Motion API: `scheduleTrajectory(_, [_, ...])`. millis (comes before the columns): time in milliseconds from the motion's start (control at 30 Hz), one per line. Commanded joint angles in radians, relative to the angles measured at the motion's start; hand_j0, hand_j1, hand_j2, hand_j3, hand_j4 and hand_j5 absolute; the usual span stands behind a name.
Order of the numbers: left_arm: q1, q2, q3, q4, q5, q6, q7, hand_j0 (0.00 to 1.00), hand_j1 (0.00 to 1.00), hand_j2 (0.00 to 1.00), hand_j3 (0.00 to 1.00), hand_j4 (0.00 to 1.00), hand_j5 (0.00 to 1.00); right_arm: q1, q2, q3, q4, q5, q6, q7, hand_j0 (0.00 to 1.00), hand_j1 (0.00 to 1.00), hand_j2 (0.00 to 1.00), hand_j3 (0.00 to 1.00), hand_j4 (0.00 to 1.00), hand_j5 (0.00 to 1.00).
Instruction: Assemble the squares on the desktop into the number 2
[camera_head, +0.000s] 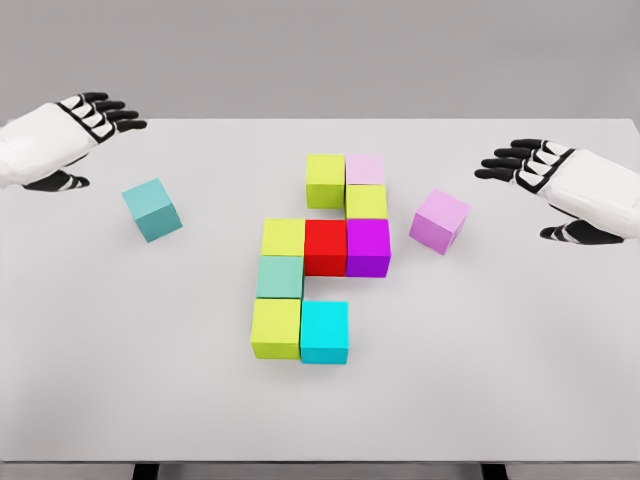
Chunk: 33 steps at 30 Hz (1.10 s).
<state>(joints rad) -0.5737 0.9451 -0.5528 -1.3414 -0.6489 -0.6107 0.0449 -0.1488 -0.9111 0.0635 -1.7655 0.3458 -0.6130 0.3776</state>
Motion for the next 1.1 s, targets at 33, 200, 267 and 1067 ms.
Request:
scheduleTrajectory(33, [-0.021,0.004,-0.058,0.001,-0.031,0.000,-0.003,1.00,1.00,1.00,1.00,1.00,1.00,0.002,-0.022,-0.007,0.000,-0.002,0.002,-0.003,1.00,1.00,1.00,1.00,1.00,1.00])
scheduleTrajectory(200, [-0.091,0.006,-0.162,0.011,-0.054,0.000,-0.121,1.00,1.00,1.00,1.00,1.00,1.00,0.005,-0.011,-0.053,0.000,-0.025,0.002,-0.020,1.00,1.00,1.00,1.00,1.00,1.00])
scheduleTrajectory(267, [-0.126,0.006,-0.211,0.013,-0.069,0.000,-0.135,1.00,1.00,1.00,1.00,1.00,1.00,0.003,-0.012,-0.044,0.001,-0.074,0.002,-0.022,1.00,1.00,1.00,1.00,1.00,1.00])
scheduleTrajectory(1067, [-0.321,-0.124,-0.446,0.191,-0.080,0.000,-0.178,1.00,1.00,1.00,1.00,1.00,1.00,-0.713,0.030,0.684,0.302,-0.022,0.002,0.233,0.97,0.97,0.97,0.97,0.97,0.97])
